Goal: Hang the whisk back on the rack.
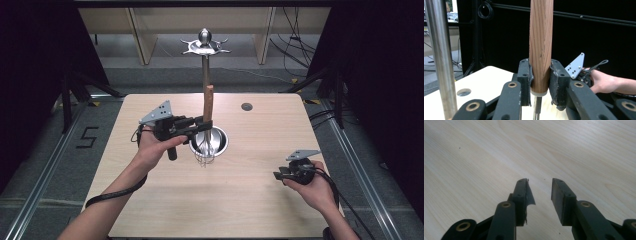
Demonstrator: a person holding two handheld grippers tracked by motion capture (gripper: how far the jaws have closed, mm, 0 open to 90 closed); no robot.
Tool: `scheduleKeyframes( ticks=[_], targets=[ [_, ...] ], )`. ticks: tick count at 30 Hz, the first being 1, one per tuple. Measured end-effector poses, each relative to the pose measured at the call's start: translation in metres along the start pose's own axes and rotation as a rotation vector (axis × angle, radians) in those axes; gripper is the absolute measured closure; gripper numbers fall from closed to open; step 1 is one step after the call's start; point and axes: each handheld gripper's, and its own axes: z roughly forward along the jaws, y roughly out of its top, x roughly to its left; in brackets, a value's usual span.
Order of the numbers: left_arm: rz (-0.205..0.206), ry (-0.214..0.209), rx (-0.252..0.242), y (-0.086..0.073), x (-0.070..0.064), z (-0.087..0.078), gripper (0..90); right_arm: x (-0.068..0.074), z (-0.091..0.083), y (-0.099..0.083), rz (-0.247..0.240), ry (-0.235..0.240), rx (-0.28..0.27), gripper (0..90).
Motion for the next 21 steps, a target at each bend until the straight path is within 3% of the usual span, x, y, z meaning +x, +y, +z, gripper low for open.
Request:
scheduleKeyframes(
  ticks=[6,9,11,15,20,21],
  targets=[
    [0.007,-0.003,-0.003,0.006,0.002,0.000,72.2,-0.002,-0.002,0.002,-0.019,0.004,0.010,66.5],
    [0.011,-0.003,-0.004,0.010,0.003,0.000,72.2,0.000,-0.003,0.002,0.013,0.012,0.028,66.5],
    [0.017,-0.003,-0.005,0.012,0.004,0.001,72.2,0.000,0.001,0.000,-0.004,-0.002,-0.021,66.5],
    [0.025,0.001,-0.001,0.017,0.004,0.002,72.2,-0.003,0.001,0.000,-0.032,-0.003,-0.019,66.5],
    [0.034,0.005,0.003,0.022,0.006,0.004,72.2,-0.001,0.000,0.000,-0.009,0.003,-0.007,66.5],
    [0.035,0.007,0.003,0.023,0.006,0.005,72.2,-0.003,0.001,0.000,-0.030,-0.001,-0.019,66.5]
  ],
)
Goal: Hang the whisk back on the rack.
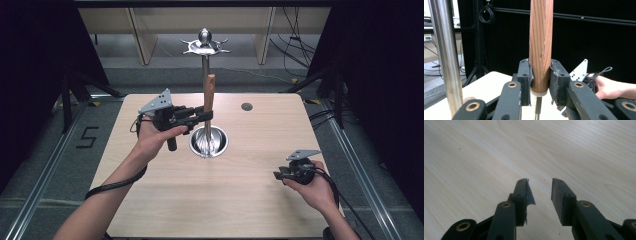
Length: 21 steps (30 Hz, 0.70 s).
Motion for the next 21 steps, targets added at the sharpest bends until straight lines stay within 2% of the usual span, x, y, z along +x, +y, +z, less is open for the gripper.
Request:
scheduleKeyframes(
  ticks=[1,2,6,7,8,9,11,15,18,21],
  targets=[
    [0.002,0.002,0.001,0.001,0.000,0.000,72.2,0.000,0.000,0.000,0.000,0.000,0.000,66.5],
    [0.005,-0.001,0.001,0.002,0.000,0.001,72.2,0.001,-0.003,0.001,0.019,0.010,0.033,66.5],
    [0.007,0.001,-0.004,0.006,0.001,0.002,72.2,0.002,-0.001,0.000,0.037,0.011,0.010,66.5],
    [0.008,0.004,-0.004,0.007,0.001,0.002,72.2,0.000,0.000,0.000,0.015,0.002,-0.002,66.5],
    [0.002,0.004,-0.010,0.008,0.001,0.002,72.2,0.002,-0.001,0.000,0.040,0.010,0.004,66.5],
    [0.006,0.003,-0.010,0.009,0.002,0.002,72.2,0.002,-0.002,0.001,0.035,0.011,0.017,66.4],
    [0.006,0.007,-0.009,0.011,0.002,0.002,72.2,0.001,0.001,0.000,0.010,0.002,-0.009,66.5],
    [0.016,0.002,-0.009,0.016,0.003,0.003,72.2,0.002,0.000,0.000,0.021,0.005,0.015,66.5],
    [0.018,0.000,-0.011,0.018,0.003,0.004,72.2,0.000,0.001,0.000,-0.001,-0.003,-0.002,66.5],
    [0.015,-0.002,-0.015,0.020,0.004,0.005,72.2,0.001,0.001,0.000,0.013,0.000,0.003,66.5]
  ],
)
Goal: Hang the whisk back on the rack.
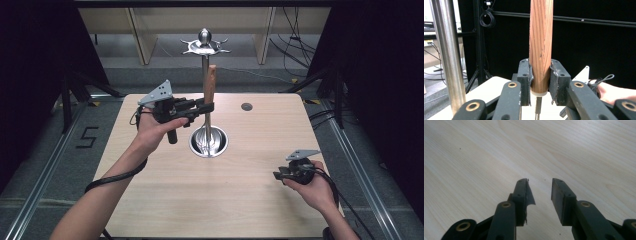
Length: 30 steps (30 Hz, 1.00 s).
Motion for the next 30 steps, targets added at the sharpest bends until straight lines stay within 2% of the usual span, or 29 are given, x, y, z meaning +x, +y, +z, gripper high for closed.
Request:
scheduleKeyframes(
  ticks=[4,6,7,8,9,12,14,16,17,19,25,26,30],
  targets=[
    [0.002,0.001,-0.002,0.003,0.001,0.000,72.2,-0.001,0.000,0.000,-0.012,-0.002,-0.004,66.5],
    [0.001,0.003,-0.002,0.004,0.001,0.001,72.2,0.001,0.000,0.000,0.005,0.001,0.002,66.5],
    [0.005,0.002,-0.002,0.005,0.001,0.001,72.2,-0.001,0.000,0.000,-0.014,-0.002,-0.005,66.5],
    [0.005,0.002,-0.004,0.006,0.001,0.001,72.2,-0.001,0.000,0.000,-0.011,-0.002,-0.006,66.5],
    [0.005,0.003,-0.004,0.007,0.001,0.001,72.2,0.002,-0.001,0.000,0.019,0.004,0.010,66.5],
    [0.008,0.005,-0.004,0.009,0.002,0.001,72.2,0.002,-0.001,0.000,0.018,0.004,0.007,66.5],
    [0.007,0.008,-0.006,0.011,0.002,0.001,72.2,-0.002,0.000,0.000,-0.022,-0.002,-0.009,66.5],
    [0.007,0.008,-0.007,0.012,0.003,0.001,72.2,0.002,-0.001,0.000,0.025,0.004,0.012,66.5],
    [0.008,0.009,-0.007,0.012,0.003,0.001,72.2,0.001,0.000,0.000,0.010,0.004,0.006,66.5],
    [0.008,0.005,-0.009,0.013,0.003,0.001,72.2,0.002,-0.001,0.001,0.027,0.014,0.016,66.5],
    [0.004,0.002,-0.019,0.017,0.005,0.001,72.2,0.001,0.000,0.000,0.014,0.006,0.012,66.6],
    [0.006,0.001,-0.018,0.017,0.005,0.001,72.2,0.003,-0.001,0.001,0.036,0.013,0.016,66.5],
    [-0.003,0.000,-0.022,0.018,0.006,0.000,72.2,0.002,-0.001,0.001,0.033,0.012,0.016,66.6]
  ],
)
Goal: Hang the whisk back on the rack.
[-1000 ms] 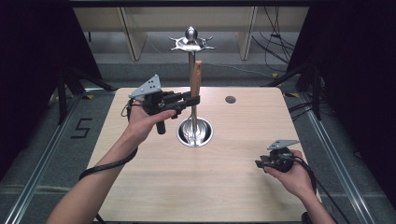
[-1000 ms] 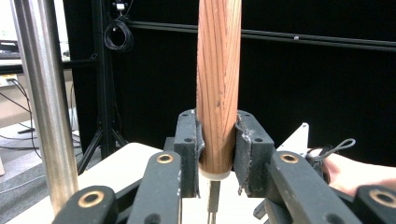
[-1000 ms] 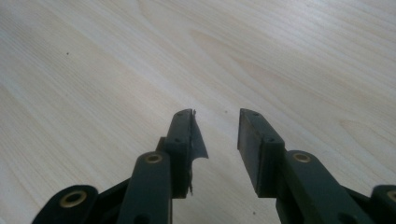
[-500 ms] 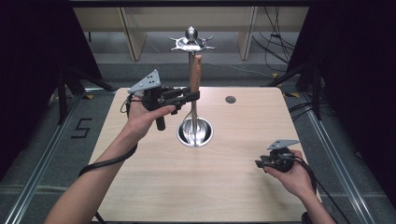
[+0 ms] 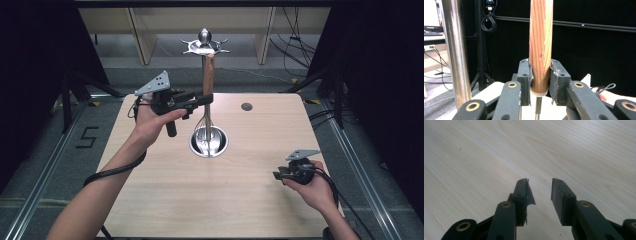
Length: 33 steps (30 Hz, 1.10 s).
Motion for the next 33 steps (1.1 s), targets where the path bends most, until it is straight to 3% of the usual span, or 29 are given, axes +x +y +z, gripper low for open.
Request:
scheduleKeyframes(
  ticks=[1,4,17,31,33],
  targets=[
    [0.001,0.002,-0.001,0.000,0.001,0.000,72.2,-0.001,0.001,-0.001,-0.027,-0.008,-0.009,66.6],
    [-0.001,0.004,-0.006,0.000,0.002,0.000,72.2,0.000,0.000,0.000,-0.011,-0.002,-0.003,66.6],
    [-0.020,-0.003,-0.011,-0.001,0.008,0.001,72.1,-0.004,0.002,0.000,-0.049,-0.006,-0.022,66.7],
    [-0.035,-0.004,-0.007,-0.003,0.014,0.001,72.1,-0.004,0.002,-0.001,-0.050,-0.009,-0.018,66.7],
    [-0.036,-0.005,-0.007,-0.004,0.015,0.001,72.0,-0.003,0.002,-0.001,-0.033,-0.009,-0.020,66.7]
  ],
)
